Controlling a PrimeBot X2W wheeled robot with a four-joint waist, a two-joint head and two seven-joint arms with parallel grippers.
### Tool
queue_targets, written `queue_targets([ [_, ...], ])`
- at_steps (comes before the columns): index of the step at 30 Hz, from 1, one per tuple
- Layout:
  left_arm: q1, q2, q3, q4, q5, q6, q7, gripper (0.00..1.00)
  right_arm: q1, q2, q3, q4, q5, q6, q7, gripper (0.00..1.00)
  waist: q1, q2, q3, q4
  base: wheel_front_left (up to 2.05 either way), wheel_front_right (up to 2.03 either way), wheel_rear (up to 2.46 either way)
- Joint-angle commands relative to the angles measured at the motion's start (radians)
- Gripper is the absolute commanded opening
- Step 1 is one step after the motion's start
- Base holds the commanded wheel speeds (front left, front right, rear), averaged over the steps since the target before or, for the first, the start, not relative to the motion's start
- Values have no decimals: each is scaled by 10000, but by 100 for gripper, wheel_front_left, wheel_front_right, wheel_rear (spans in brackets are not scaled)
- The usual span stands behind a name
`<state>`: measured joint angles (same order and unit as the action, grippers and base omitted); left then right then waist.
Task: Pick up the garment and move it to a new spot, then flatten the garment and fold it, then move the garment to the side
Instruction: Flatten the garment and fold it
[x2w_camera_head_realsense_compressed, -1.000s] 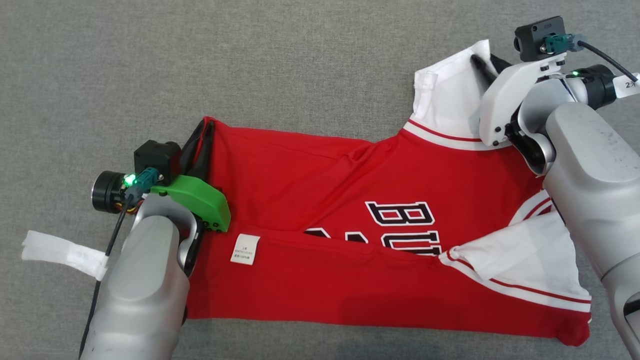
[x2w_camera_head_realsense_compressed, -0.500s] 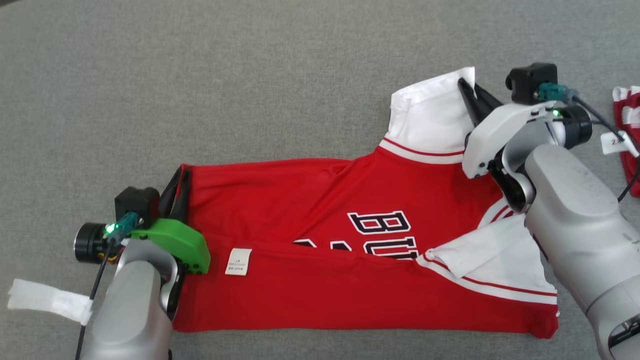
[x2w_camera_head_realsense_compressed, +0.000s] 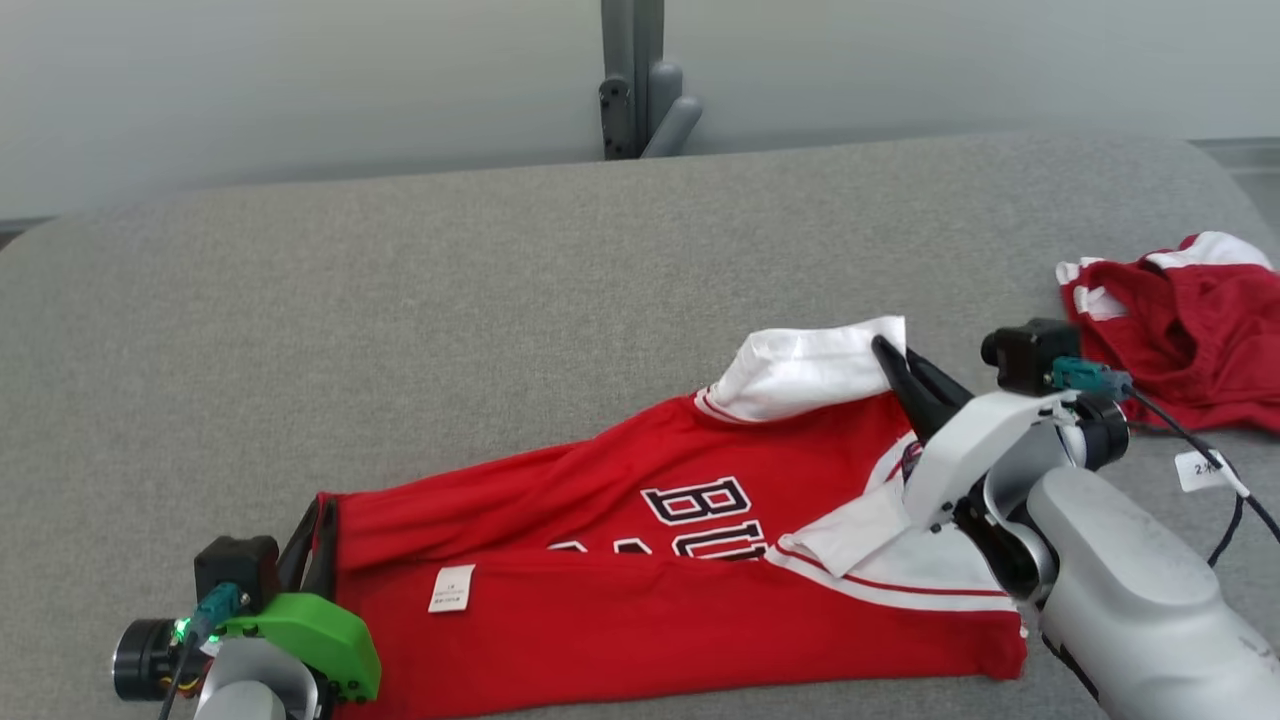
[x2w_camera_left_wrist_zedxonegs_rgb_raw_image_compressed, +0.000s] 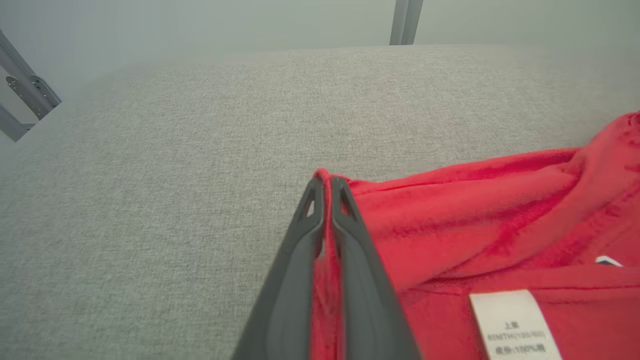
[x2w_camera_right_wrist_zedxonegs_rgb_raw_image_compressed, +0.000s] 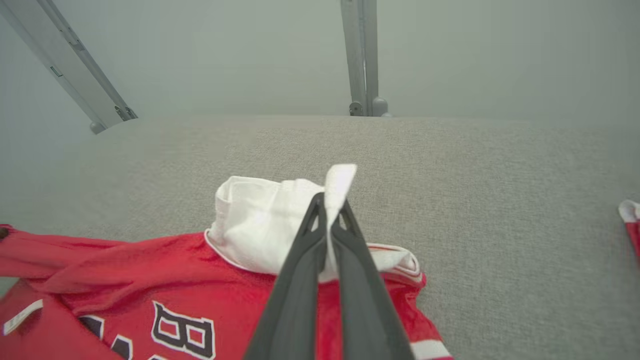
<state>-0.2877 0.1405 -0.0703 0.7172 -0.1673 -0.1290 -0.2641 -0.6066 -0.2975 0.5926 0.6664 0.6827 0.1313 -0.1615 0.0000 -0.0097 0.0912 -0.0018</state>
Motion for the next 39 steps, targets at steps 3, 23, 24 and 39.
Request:
queue_targets([
  [3, 563, 54, 210, -361, 29, 22, 5, 0, 862, -228, -180, -742, 311, -13, -115, 0, 0, 97, -1007, -768, 0, 0, 0],
  [23, 3131, -392, 1244, -1943, 385, 54, 7, 0, 5131, 54, -2016, -3406, -179, -11, 23, 0, 0, 97, -1028, -923, 0, 0, 0],
  [24, 3213, -438, 1209, -1898, 401, 47, 7, 0, 5236, 78, -2040, -3327, -339, -11, 44, 0, 0, 97, -1023, -912, 0, 0, 0],
  [39, 4003, -835, 1905, -3197, 602, 853, 7, 100, 5852, 597, -3816, -2675, -1754, -10, -831, 100, 0, 97, -1167, -745, 0, 0, 0],
])
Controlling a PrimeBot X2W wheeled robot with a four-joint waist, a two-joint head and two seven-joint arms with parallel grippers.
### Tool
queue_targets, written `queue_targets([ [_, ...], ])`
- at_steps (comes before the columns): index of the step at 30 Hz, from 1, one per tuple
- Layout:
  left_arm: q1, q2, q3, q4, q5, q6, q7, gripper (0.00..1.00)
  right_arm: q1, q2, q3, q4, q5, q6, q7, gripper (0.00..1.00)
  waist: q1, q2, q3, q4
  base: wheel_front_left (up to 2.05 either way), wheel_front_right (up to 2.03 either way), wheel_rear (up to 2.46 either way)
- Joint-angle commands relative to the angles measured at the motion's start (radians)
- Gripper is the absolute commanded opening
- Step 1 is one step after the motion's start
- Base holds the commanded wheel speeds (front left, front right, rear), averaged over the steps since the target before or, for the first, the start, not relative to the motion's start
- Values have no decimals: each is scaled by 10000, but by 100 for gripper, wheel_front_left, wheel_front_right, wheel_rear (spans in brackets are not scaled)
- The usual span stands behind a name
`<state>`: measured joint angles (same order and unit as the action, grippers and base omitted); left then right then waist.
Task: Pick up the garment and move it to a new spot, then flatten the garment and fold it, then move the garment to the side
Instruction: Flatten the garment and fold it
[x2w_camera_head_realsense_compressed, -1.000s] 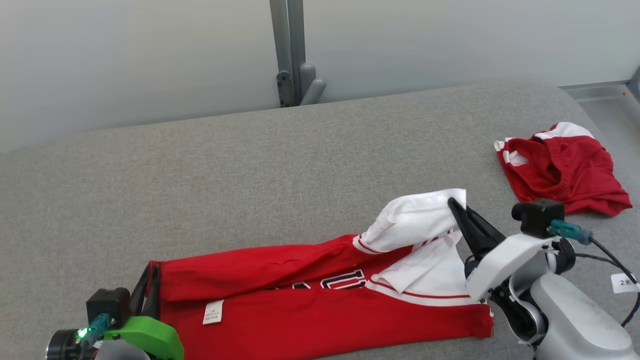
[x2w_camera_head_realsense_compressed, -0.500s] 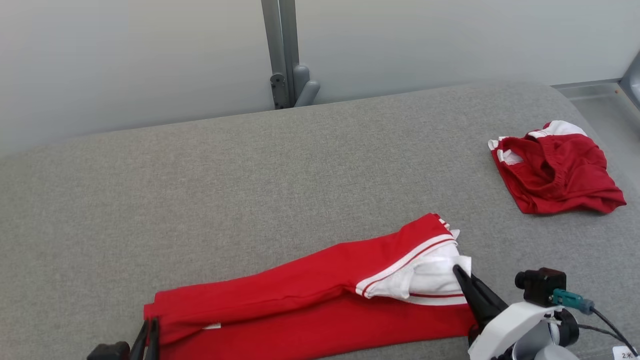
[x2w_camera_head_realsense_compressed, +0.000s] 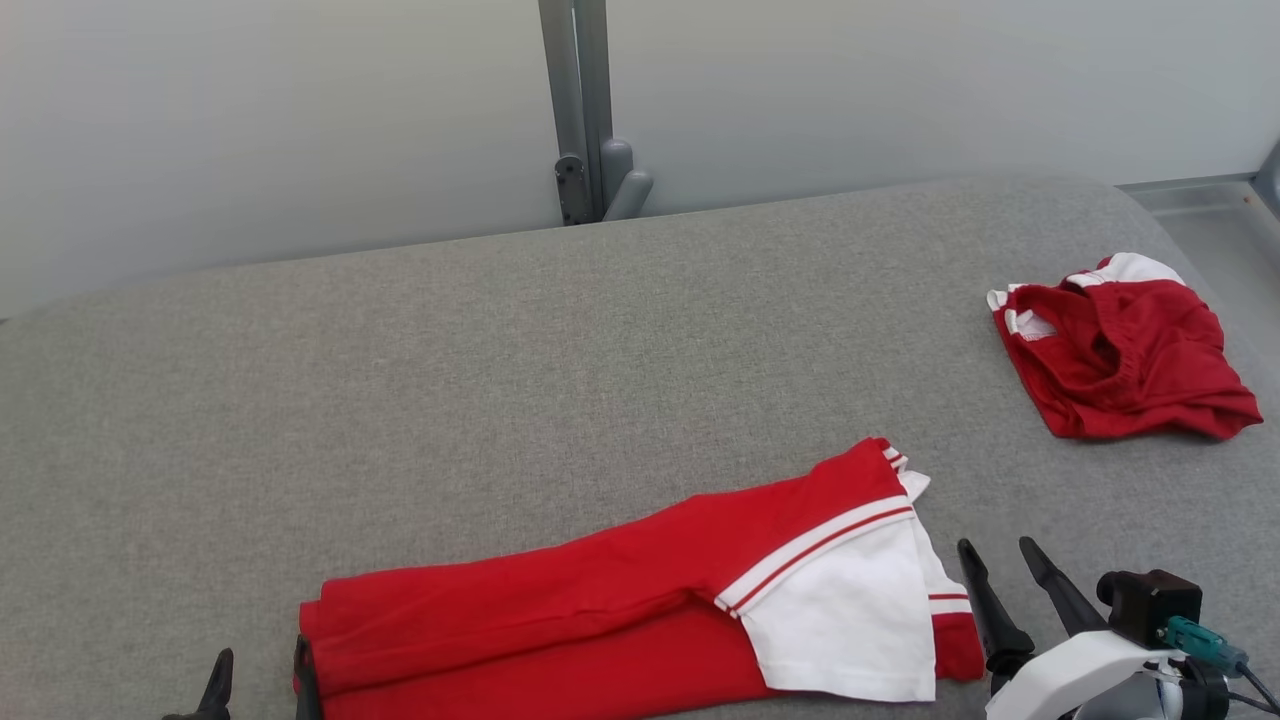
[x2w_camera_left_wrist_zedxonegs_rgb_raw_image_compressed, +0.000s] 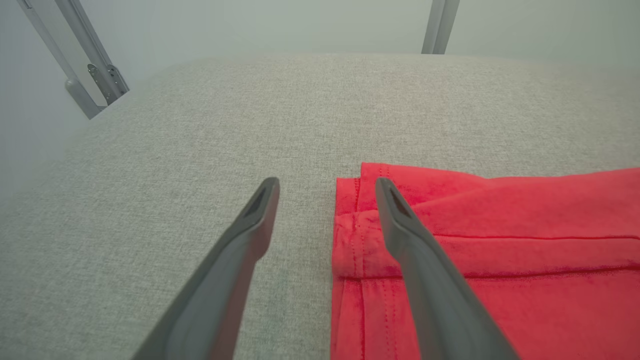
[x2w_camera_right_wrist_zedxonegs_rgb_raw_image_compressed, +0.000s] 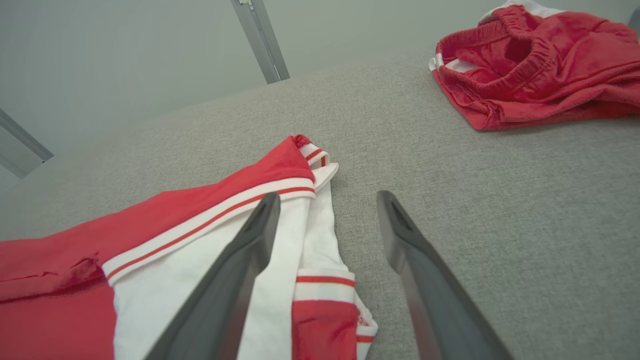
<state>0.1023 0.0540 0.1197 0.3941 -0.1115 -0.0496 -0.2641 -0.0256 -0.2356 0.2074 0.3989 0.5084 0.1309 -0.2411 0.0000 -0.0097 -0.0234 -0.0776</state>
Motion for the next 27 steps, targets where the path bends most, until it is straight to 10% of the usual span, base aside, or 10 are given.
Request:
queue_targets([
  [1, 199, 17, -3, -91, 88, 81, 7, 100, 52, 74, -92, 28, -130, -6, -73, 100, 0, 97, -61, 27, 0, 0, 0],
  [27, 304, -13, -1188, -962, 287, 281, 7, 100, -1105, 1494, -1676, 1988, -2102, -6, 285, 100, 0, 97, 497, 1013, 0, 0, 0],
])
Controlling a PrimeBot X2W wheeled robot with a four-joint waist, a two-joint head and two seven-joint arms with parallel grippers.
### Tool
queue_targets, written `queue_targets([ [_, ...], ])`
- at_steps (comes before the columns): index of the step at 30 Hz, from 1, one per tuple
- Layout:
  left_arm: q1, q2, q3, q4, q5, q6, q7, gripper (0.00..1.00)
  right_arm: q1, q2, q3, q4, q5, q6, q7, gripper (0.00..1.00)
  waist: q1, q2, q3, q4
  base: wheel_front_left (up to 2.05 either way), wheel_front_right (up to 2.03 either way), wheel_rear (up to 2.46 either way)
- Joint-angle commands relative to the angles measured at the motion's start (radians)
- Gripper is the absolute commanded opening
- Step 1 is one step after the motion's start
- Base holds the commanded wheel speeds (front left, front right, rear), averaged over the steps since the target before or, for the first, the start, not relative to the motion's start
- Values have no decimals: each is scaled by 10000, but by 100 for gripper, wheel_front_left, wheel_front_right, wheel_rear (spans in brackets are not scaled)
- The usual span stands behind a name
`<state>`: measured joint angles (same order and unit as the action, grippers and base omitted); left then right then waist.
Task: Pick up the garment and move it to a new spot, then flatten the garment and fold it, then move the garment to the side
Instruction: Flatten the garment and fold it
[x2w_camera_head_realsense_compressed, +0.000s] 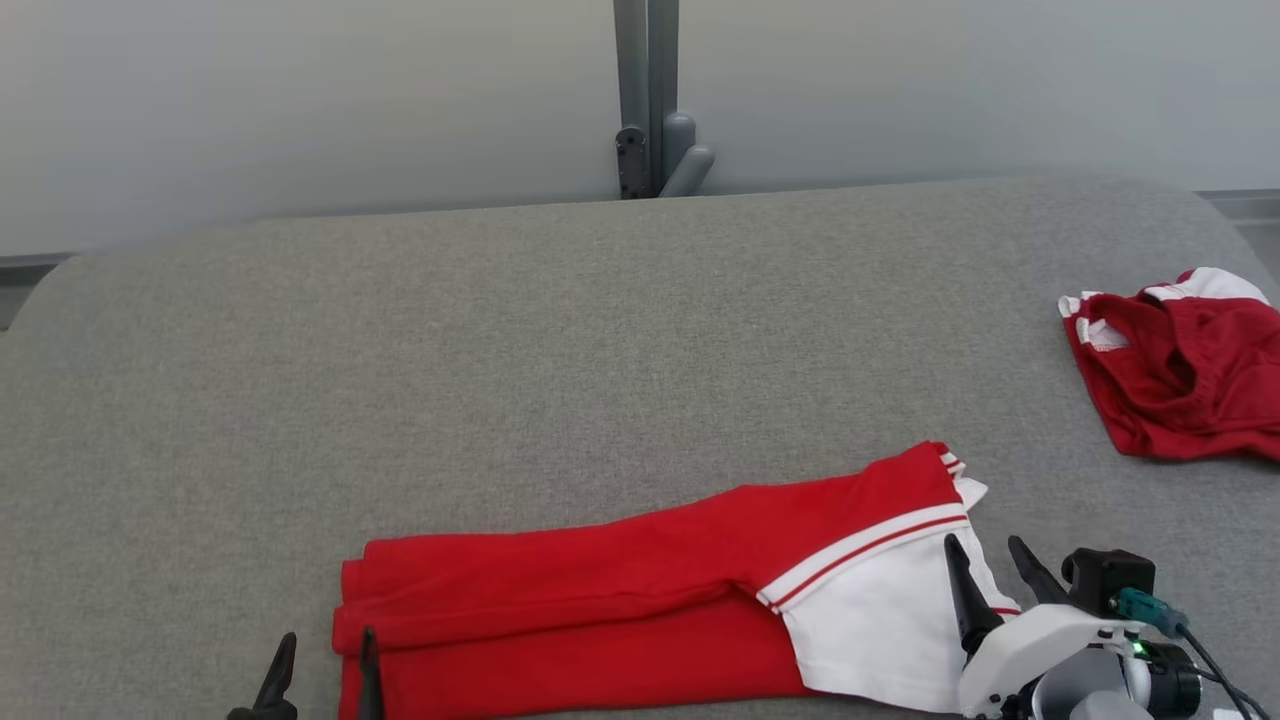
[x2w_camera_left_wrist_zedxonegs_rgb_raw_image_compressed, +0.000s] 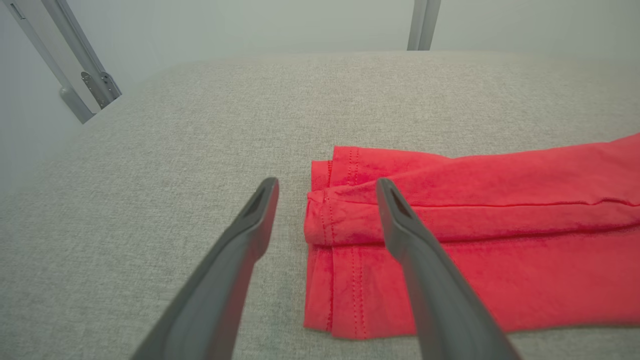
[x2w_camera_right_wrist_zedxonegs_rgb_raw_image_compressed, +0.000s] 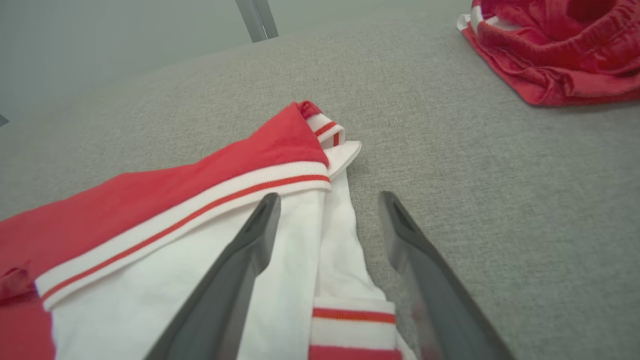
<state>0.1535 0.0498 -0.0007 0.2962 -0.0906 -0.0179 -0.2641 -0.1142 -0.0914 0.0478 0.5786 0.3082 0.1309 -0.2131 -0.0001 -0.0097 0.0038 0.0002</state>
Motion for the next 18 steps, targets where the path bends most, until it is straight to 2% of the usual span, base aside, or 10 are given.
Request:
queue_targets([
  [1, -245, 27, -6, 37, 95, -43, 7, 100, -328, 68, -192, 430, -170, -7, 96, 100, 1, 97, 275, 296, 0, 0, 0],
  [10, -391, 26, 31, 20, 123, -34, 7, 100, -857, 303, -233, 2005, 227, -6, 808, 100, 1, 97, 523, 572, 0, 0, 0],
  [11, -410, 26, 32, 1, 115, -23, 7, 100, -869, 323, -168, 2106, 314, -6, 802, 32, 1, 97, 552, 577, 0, 0, 0],
  [12, -419, 25, 26, -12, 115, -15, 7, 100, -886, 340, -83, 2207, 371, -6, 802, 0, 1, 97, 574, 579, 0, 0, 0],
  [18, -507, 26, -66, -6, 78, -34, 7, 100, -1005, 237, 380, 2327, 787, -7, 502, 0, 1, 97, 674, 502, 0, 0, 0],
])
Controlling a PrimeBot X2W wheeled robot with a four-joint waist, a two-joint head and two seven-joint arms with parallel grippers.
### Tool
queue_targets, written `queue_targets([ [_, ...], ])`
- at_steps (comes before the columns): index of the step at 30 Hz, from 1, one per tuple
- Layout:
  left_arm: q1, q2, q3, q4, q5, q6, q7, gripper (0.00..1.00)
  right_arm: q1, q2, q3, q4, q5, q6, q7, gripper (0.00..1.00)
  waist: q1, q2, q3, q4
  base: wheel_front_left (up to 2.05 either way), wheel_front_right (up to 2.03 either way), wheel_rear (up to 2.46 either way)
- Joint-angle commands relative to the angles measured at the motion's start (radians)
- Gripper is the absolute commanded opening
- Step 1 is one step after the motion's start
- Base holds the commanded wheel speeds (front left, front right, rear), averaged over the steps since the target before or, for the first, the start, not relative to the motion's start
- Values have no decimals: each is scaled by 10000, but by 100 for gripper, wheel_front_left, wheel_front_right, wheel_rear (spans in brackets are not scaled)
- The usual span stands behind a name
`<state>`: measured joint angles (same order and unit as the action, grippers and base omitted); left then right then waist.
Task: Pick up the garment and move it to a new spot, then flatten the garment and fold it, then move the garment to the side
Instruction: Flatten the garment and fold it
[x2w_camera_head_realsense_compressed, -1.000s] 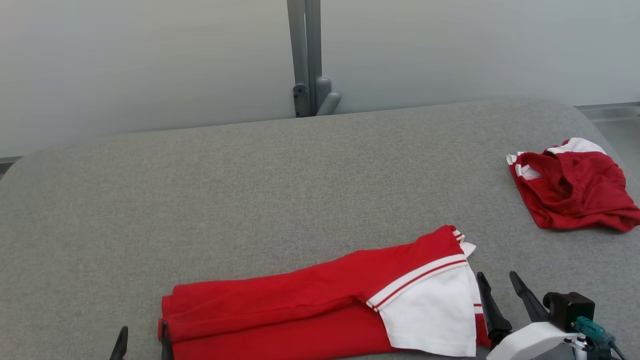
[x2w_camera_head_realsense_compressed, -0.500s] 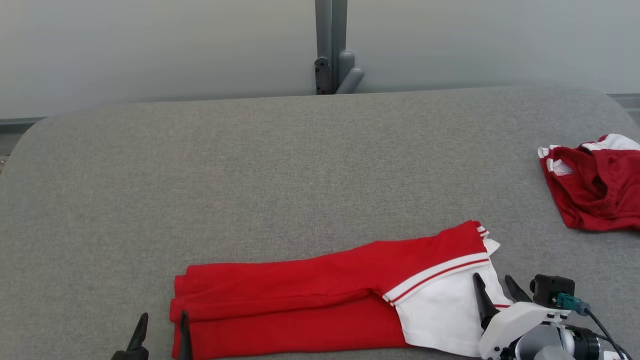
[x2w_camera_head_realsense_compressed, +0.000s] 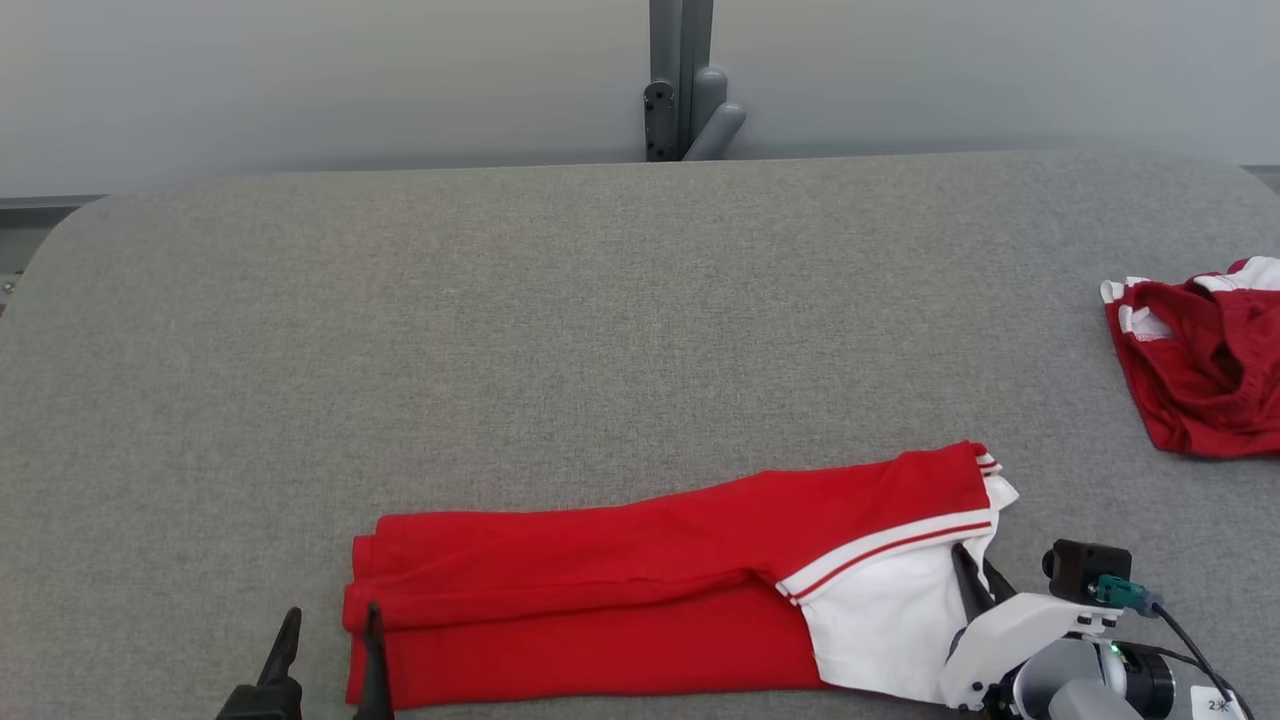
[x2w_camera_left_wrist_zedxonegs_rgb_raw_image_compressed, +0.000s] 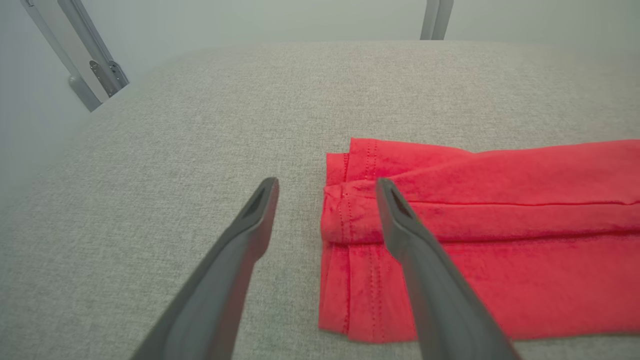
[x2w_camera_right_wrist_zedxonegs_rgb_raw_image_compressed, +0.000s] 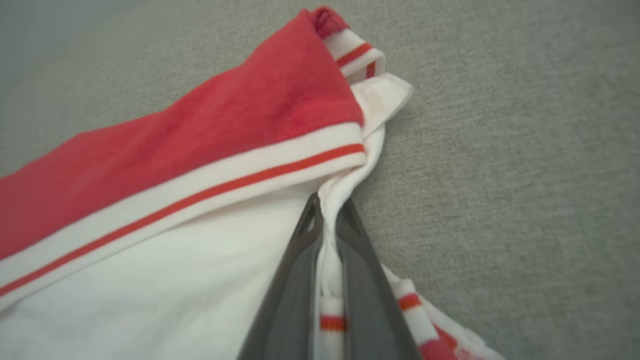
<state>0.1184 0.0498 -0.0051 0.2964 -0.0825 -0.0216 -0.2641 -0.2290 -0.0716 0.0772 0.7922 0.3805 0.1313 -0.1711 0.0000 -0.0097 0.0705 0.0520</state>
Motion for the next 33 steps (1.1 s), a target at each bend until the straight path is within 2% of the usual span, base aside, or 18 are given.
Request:
queue_targets([
  [1, -170, 26, -53, 9, -9, -12, 7, 100, 147, 22, 193, 111, 177, -13, -23, 0, 0, 97, 1, -30, 0, 0, 0],
  [9, -182, 24, -255, 1, -92, -46, 7, 100, 481, -340, 2113, -1724, 1302, -7, -412, 0, 0, 97, -188, -200, 0, 0, 0],
  [14, -49, 26, -425, 40, -110, -97, 7, 100, 824, -814, 3735, -3821, 2218, -7, -71, 0, 0, 97, -391, -267, 0, 0, 0],
  [24, 67, 26, -595, 115, -20, -199, 7, 100, 867, -662, 5081, -6429, 3512, -7, 547, 0, 0, 97, -633, 212, 0, 0, 0],
  [28, 35, 24, -647, 138, 20, -266, 7, 100, 549, -426, 5521, -6749, 3734, -7, 897, 0, 0, 97, -616, 507, 0, 0, 0],
  [33, -295, 29, -975, 83, -36, -247, 7, 100, -27, -108, 6025, -6154, 3578, -5, 1027, 0, 0, 97, -460, 1265, 0, 0, 0],
])
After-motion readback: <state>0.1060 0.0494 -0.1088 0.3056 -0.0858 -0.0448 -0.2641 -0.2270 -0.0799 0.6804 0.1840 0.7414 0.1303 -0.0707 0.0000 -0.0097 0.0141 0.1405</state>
